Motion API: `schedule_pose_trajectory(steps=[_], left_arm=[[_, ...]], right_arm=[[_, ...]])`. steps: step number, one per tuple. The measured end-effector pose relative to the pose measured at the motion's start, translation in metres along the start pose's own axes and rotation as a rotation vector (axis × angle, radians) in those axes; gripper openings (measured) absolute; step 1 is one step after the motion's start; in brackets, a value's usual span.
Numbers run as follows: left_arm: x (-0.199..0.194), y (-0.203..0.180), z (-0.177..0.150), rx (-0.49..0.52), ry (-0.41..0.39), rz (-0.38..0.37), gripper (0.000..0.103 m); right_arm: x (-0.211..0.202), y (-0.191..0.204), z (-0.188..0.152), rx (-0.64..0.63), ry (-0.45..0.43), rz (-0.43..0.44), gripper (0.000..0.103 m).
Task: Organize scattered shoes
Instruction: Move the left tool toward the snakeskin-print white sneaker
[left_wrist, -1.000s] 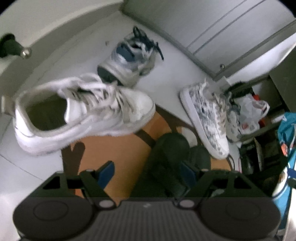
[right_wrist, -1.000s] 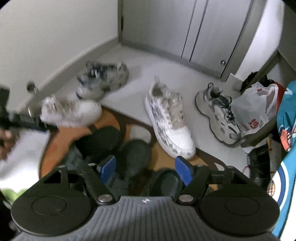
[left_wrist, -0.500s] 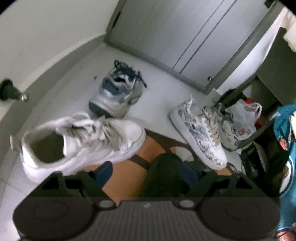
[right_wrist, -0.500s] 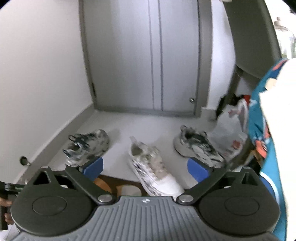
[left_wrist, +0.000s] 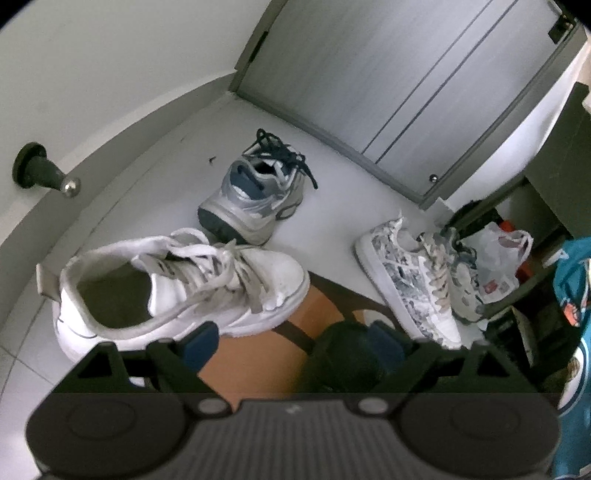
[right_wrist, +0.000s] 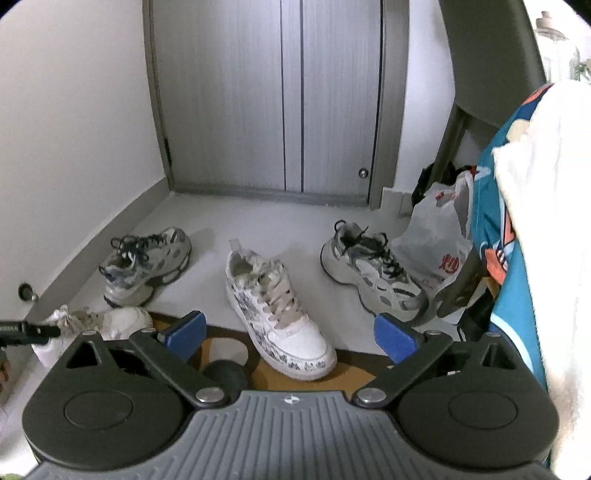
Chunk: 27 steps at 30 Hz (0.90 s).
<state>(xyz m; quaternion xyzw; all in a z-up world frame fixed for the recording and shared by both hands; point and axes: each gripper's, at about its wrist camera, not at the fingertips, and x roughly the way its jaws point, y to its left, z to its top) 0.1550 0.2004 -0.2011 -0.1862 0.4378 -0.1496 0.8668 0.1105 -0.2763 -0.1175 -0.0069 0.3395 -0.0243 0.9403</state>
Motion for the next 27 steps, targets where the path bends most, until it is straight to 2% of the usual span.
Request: schedule_pose_trajectory(steps=[5, 10, 15, 19, 23, 27], left_arm=[[0.012, 0.001, -0.004, 0.014, 0.035, 0.028, 0.090], [0.014, -0.008, -0.007, 0.090, 0.023, 0.040, 0.090], [0.020, -0.014, -0.007, 0.099, 0.046, 0.043, 0.090], [0.020, -0.027, -0.002, 0.154, 0.040, 0.060, 0.090], [0.023, -0.032, 0.004, 0.123, 0.048, 0.069, 0.090], [0.031, -0.051, 0.011, 0.128, 0.042, 0.059, 0.090]], right_arm=[[0.007, -0.013, -0.005, -0.017, 0.017, 0.009, 0.100], [0.020, -0.031, -0.011, -0.039, 0.049, 0.012, 0.100], [0.030, -0.046, -0.016, -0.047, 0.083, 0.011, 0.100], [0.034, -0.055, -0.019, -0.051, 0.109, -0.005, 0.100], [0.036, -0.058, -0.021, -0.059, 0.134, -0.014, 0.100], [0.040, -0.047, -0.008, 0.002, 0.355, -0.122, 0.100]])
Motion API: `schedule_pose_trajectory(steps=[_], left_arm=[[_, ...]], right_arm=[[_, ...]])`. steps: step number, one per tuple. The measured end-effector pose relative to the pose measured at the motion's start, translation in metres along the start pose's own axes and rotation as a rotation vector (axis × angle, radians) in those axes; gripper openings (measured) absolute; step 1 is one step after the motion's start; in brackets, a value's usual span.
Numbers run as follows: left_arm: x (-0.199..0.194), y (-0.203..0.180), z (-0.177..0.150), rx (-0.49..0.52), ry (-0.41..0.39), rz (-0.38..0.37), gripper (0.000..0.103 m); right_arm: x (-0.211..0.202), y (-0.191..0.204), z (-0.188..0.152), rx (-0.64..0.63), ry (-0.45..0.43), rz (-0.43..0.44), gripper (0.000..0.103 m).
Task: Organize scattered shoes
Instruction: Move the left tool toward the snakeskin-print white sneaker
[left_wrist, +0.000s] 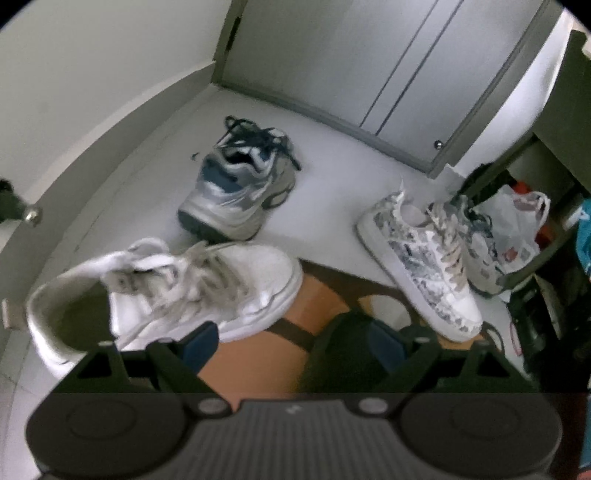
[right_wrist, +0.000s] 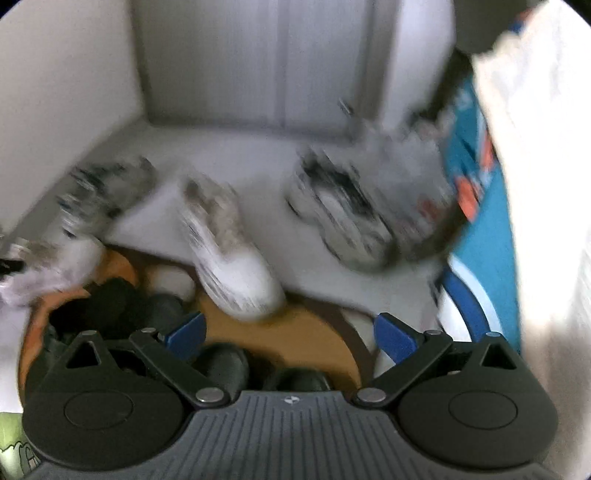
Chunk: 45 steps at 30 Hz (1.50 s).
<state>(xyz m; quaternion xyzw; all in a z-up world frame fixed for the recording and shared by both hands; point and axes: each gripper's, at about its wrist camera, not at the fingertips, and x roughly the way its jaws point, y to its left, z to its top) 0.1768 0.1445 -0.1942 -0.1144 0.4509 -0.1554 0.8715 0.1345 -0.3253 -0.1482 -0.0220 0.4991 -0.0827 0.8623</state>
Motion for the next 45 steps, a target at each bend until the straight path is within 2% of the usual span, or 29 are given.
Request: schedule_pose_trajectory(steps=[4, 7, 10, 13, 17, 23, 26, 28, 32, 34, 37, 40, 45], left_arm=[[0.006, -0.021, 0.007, 0.028, -0.006, -0.016, 0.090], [0.011, -0.034, 0.015, 0.030, -0.010, -0.019, 0.090], [0.012, -0.050, 0.026, 0.048, -0.017, -0.015, 0.090], [0.011, -0.065, 0.039, 0.072, -0.020, -0.012, 0.090], [0.008, -0.088, 0.061, 0.099, -0.020, -0.020, 0.090], [0.009, -0.154, 0.111, 0.166, -0.036, -0.035, 0.092], [0.012, -0.189, 0.128, 0.218, -0.045, -0.035, 0.094], [0.016, -0.208, 0.135, 0.231, -0.039, -0.061, 0.094], [0.025, -0.239, 0.141, 0.289, -0.020, -0.079, 0.094], [0.029, -0.245, 0.142, 0.293, -0.014, -0.082, 0.094], [0.035, -0.249, 0.138, 0.276, -0.017, -0.095, 0.094], [0.039, -0.243, 0.129, 0.267, -0.023, -0.092, 0.094], [0.049, -0.222, 0.117, 0.214, -0.016, -0.117, 0.094]], right_arm=[[-0.022, 0.007, 0.007, -0.054, 0.005, 0.046, 0.100], [-0.027, 0.006, 0.008, -0.127, -0.069, 0.011, 0.100], [-0.020, -0.005, 0.007, -0.068, -0.066, -0.009, 0.100], [-0.014, -0.019, 0.012, 0.025, 0.009, 0.021, 0.100], [-0.030, -0.037, 0.025, 0.210, -0.052, 0.049, 0.100], [-0.051, -0.031, 0.027, 0.158, -0.171, -0.038, 0.100], [-0.057, -0.032, 0.028, 0.170, -0.190, -0.025, 0.100], [-0.057, -0.035, 0.031, 0.160, -0.213, -0.017, 0.100], [-0.048, -0.040, 0.038, 0.129, -0.199, -0.051, 0.100], [-0.048, -0.046, 0.041, 0.168, -0.199, -0.028, 0.100], [-0.051, -0.044, 0.042, 0.157, -0.207, -0.007, 0.100], [-0.053, -0.036, 0.041, 0.119, -0.210, 0.000, 0.100], [-0.049, -0.032, 0.039, 0.136, -0.167, 0.054, 0.100]])
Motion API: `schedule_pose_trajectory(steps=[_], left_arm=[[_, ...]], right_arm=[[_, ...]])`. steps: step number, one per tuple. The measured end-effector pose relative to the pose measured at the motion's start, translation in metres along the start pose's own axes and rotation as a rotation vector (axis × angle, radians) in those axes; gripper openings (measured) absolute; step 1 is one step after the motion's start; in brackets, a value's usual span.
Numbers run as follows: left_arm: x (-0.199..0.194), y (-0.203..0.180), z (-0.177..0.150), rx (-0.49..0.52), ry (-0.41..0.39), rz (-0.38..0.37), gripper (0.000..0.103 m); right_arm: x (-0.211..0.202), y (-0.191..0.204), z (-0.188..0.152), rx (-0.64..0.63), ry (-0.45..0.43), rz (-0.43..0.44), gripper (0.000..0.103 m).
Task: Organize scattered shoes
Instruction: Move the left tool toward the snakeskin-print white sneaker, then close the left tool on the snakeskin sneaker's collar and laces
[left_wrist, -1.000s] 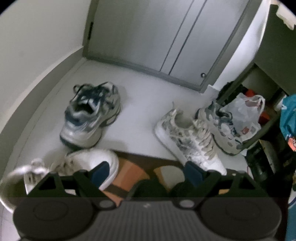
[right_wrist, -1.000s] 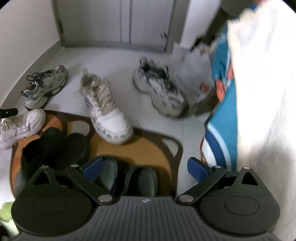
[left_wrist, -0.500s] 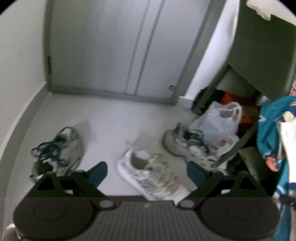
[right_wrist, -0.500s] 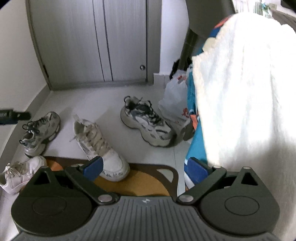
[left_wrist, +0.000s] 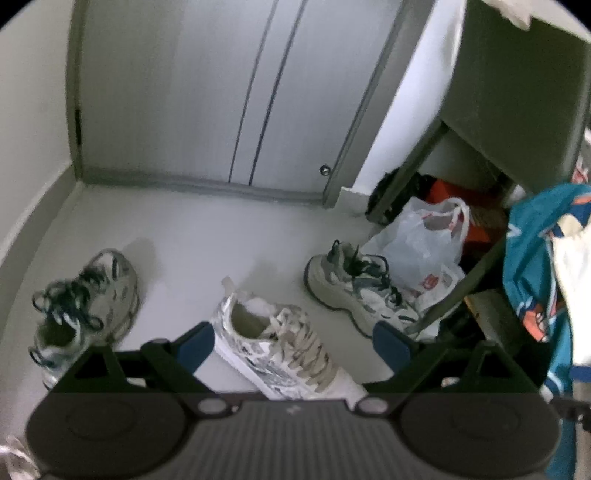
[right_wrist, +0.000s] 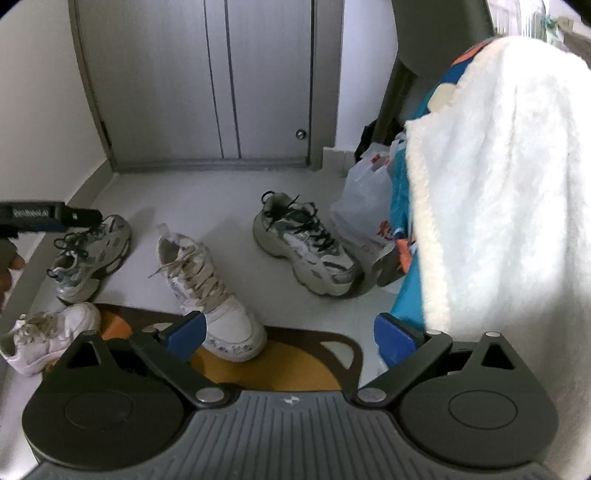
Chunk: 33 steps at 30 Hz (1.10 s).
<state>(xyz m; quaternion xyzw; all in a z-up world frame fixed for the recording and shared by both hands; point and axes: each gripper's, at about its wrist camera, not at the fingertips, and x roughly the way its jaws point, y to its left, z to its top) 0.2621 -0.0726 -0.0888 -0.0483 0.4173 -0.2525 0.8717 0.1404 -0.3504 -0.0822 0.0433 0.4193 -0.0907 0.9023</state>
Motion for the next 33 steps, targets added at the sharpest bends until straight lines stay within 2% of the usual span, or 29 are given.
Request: schedule_pose_trajectory(steps=[7, 9, 11, 12, 15, 20, 27, 33], left_arm=[[0.016, 0.021, -0.011, 0.045, 0.028, 0.017, 0.091], [0.021, 0.028, -0.012, 0.027, 0.028, 0.034, 0.082], [0.030, 0.042, -0.014, -0.024, 0.037, 0.074, 0.065], [0.036, 0.049, -0.014, -0.047, 0.046, 0.075, 0.063], [0.049, 0.060, -0.016, -0.085, 0.061, 0.046, 0.063], [0.072, 0.046, -0.011, -0.067, 0.042, -0.010, 0.063], [0.124, 0.021, -0.014, -0.029, 0.098, -0.030, 0.063], [0.162, 0.018, -0.013, -0.076, 0.133, -0.027, 0.063]], right_arm=[[0.017, -0.003, -0.007, 0.082, 0.123, 0.059, 0.100], [0.018, -0.007, -0.009, 0.114, 0.140, 0.064, 0.100], [0.018, -0.010, -0.011, 0.142, 0.148, 0.068, 0.100], [0.018, -0.011, -0.012, 0.151, 0.150, 0.069, 0.100], [0.016, -0.012, -0.013, 0.166, 0.156, 0.078, 0.100], [0.017, -0.009, -0.014, 0.167, 0.162, 0.097, 0.100], [0.022, -0.013, -0.017, 0.211, 0.212, 0.122, 0.100], [0.023, -0.016, -0.015, 0.238, 0.231, 0.146, 0.100]])
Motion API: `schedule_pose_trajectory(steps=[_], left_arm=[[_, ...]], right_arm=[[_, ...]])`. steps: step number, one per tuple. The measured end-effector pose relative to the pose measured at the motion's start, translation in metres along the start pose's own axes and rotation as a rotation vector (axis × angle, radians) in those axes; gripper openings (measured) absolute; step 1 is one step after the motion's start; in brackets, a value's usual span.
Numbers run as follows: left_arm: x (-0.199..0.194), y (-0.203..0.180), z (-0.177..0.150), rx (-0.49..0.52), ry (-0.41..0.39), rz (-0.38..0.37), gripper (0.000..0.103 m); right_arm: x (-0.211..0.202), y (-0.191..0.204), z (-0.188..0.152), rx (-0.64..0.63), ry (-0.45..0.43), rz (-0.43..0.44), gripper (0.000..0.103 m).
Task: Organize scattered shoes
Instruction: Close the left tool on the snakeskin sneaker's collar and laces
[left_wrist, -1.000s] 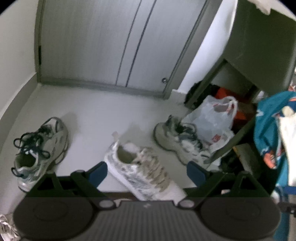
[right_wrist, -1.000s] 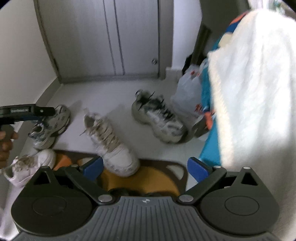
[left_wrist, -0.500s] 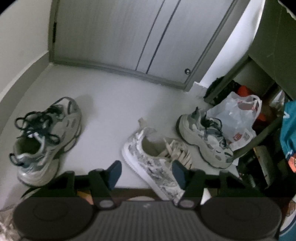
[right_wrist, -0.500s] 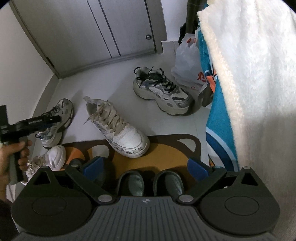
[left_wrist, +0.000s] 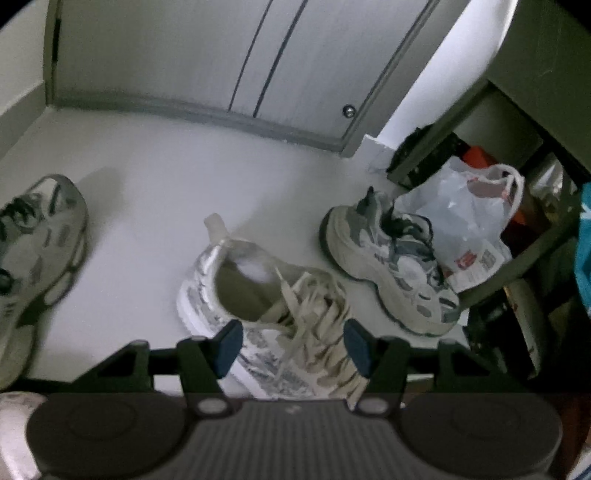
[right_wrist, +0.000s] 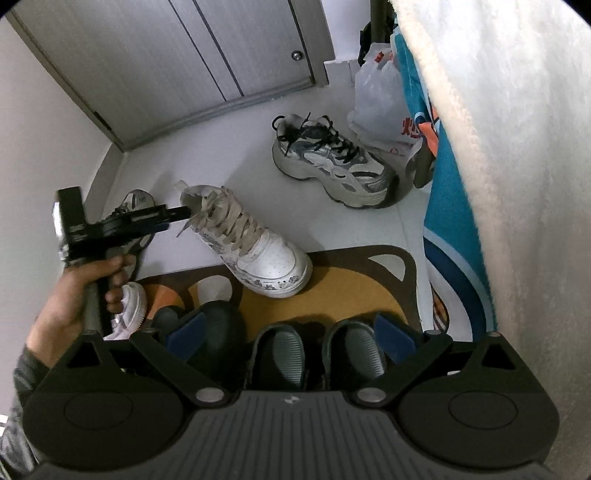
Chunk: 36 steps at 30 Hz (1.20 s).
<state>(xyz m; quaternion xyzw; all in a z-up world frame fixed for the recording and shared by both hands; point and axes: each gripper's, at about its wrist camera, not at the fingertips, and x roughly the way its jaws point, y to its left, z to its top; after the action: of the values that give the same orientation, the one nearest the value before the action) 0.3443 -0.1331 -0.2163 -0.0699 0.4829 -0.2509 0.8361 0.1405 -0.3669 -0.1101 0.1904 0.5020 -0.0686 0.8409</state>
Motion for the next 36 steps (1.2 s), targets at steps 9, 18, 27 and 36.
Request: schedule_pose_trajectory(steps=[9, 18, 27, 36], left_arm=[[0.030, 0.000, 0.010, -0.041, 0.035, -0.003, 0.047], [0.032, -0.007, 0.011, -0.052, 0.050, -0.081, 0.024], [0.041, 0.006, -0.004, 0.006, 0.079, -0.053, 0.017], [0.038, 0.016, -0.016, 0.044, 0.070, 0.025, 0.010]], right_arm=[[0.003, 0.000, -0.002, 0.025, 0.043, 0.032, 0.100], [0.005, -0.001, -0.004, 0.042, 0.070, 0.052, 0.100], [0.002, 0.001, -0.004, 0.037, 0.083, 0.077, 0.100], [0.002, 0.000, -0.004, 0.046, 0.096, 0.092, 0.100]])
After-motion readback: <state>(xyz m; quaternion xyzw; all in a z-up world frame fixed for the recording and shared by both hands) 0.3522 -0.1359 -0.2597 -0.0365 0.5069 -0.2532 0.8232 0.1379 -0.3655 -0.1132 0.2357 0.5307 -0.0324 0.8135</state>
